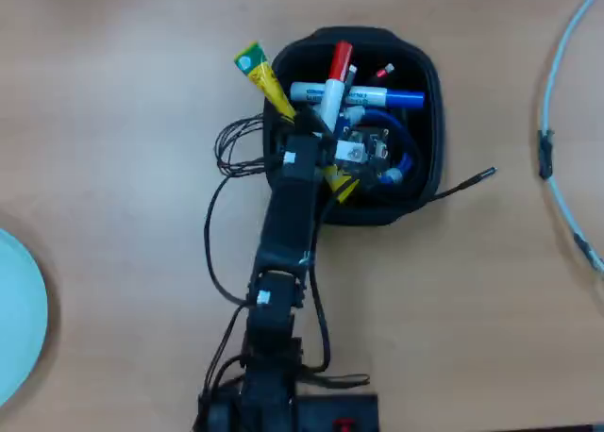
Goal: Pick up the yellow instant coffee stick, then put it in the black bowl
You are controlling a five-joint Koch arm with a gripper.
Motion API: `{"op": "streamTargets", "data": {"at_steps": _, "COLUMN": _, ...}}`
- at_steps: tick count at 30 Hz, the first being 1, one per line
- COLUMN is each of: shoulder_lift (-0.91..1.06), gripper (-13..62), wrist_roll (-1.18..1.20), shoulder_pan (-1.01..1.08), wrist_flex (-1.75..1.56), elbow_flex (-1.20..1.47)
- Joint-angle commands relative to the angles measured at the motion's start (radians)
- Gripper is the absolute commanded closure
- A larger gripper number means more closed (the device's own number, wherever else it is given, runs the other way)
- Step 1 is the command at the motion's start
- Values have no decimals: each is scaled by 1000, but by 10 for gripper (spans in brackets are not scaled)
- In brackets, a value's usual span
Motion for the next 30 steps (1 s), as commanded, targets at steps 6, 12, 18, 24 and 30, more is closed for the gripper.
{"op": "streamTargets", "data": {"at_steps": 6, "shoulder_lift": -2, "gripper": 360, "wrist_roll": -87, "shoulder_pan": 3, "wrist_flex": -104, "elbow_flex": -34}}
{"op": "streamTargets", "data": {"at_steps": 12, "shoulder_lift": 0, "gripper": 180, "wrist_roll": -143, "shoulder_pan": -9, "wrist_flex": -91, "elbow_flex": -32}}
{"op": "streamTargets", "data": {"at_steps": 18, "shoulder_lift": 3, "gripper": 135, "wrist_roll": -153, "shoulder_pan": -9, "wrist_flex": -32, "elbow_flex": -34}}
{"op": "streamTargets", "data": {"at_steps": 24, "shoulder_lift": 41, "gripper": 127, "wrist_roll": -176, "shoulder_pan": -12, "wrist_flex": 23, "elbow_flex": -32}}
{"op": "streamTargets", "data": {"at_steps": 30, "shoulder_lift": 339, "gripper": 130, "wrist_roll": -176, "shoulder_pan": -41, "wrist_flex": 202, "elbow_flex": -35}}
